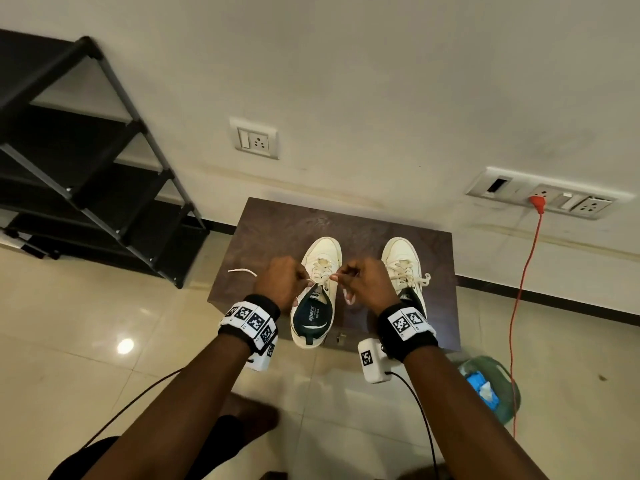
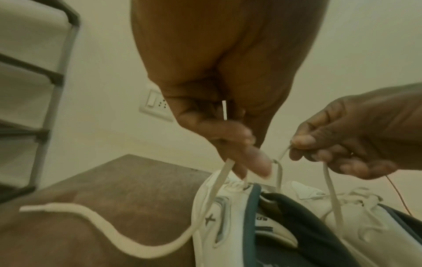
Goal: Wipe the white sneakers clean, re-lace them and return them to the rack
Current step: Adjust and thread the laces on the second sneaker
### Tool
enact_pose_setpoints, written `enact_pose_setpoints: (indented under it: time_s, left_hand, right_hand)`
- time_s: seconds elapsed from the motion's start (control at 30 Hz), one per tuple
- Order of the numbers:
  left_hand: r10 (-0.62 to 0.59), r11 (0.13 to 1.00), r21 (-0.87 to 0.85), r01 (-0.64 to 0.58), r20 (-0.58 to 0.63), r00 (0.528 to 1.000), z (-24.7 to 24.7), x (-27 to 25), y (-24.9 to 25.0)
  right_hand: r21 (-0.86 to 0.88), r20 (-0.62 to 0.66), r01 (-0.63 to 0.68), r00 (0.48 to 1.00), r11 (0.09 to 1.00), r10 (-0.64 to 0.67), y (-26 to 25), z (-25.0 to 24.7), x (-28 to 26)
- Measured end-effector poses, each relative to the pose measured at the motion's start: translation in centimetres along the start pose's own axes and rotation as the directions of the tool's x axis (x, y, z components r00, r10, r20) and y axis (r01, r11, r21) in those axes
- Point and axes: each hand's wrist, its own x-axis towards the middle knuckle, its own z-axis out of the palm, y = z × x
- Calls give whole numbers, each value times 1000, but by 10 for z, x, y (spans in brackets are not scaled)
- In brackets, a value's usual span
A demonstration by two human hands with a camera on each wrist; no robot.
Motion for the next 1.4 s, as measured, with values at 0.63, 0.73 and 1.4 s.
enact_pose_setpoints:
  time_s: [0.63, 0.73, 1.4]
  left_hand:
    - [-32, 982, 186, 41, -52, 998, -16, 6, -38]
    - [-84, 967, 236, 99, -73, 994, -4, 4, -46]
    - [152, 953, 269, -136, -40, 988, 19, 1, -23]
  right_hand:
    - [-321, -131, -79, 991, 944, 38, 51, -24, 12]
    - [-396, -137, -118, 988, 911, 68, 61, -16, 12]
    - [-411, -129, 80, 981, 908, -145, 28, 41, 3]
